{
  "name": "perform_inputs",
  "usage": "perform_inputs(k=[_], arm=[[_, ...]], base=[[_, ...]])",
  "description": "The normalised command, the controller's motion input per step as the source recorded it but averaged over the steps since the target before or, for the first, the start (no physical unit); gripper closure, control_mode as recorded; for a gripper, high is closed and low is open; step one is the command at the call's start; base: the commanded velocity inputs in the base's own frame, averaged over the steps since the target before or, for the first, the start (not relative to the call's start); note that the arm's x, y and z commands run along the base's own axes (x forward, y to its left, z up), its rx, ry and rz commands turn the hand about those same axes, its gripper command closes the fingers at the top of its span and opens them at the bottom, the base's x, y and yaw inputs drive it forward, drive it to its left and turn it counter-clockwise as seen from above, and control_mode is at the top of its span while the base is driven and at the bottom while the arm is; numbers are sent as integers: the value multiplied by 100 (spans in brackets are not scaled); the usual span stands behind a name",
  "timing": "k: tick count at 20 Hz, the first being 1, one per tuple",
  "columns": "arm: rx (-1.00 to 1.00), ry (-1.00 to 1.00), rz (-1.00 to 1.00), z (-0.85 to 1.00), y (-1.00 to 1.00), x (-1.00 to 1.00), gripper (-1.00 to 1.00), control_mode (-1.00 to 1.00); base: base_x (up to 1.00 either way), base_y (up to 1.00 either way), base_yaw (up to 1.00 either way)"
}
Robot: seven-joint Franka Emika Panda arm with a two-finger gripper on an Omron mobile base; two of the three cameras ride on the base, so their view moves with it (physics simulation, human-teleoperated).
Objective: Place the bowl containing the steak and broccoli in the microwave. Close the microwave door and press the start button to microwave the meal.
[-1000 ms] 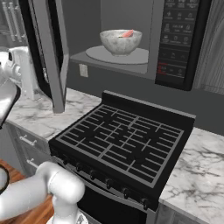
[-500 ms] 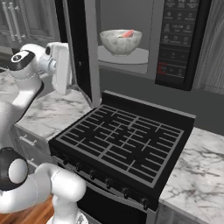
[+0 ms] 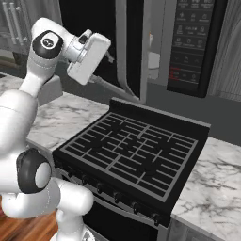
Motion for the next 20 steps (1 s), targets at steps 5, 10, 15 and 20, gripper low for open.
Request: perform_inputs(k=[5, 10, 15, 20], arm=[[29, -52, 63, -21, -23, 79, -100, -100], [12, -63, 56, -58, -1, 80, -100, -100], [0, -59, 42, -96, 0, 93, -100, -100], [0, -46, 18, -93, -1, 100, -100, -100]], base=[[0, 0, 0], [0, 0, 0], [0, 0, 0], [0, 0, 0]])
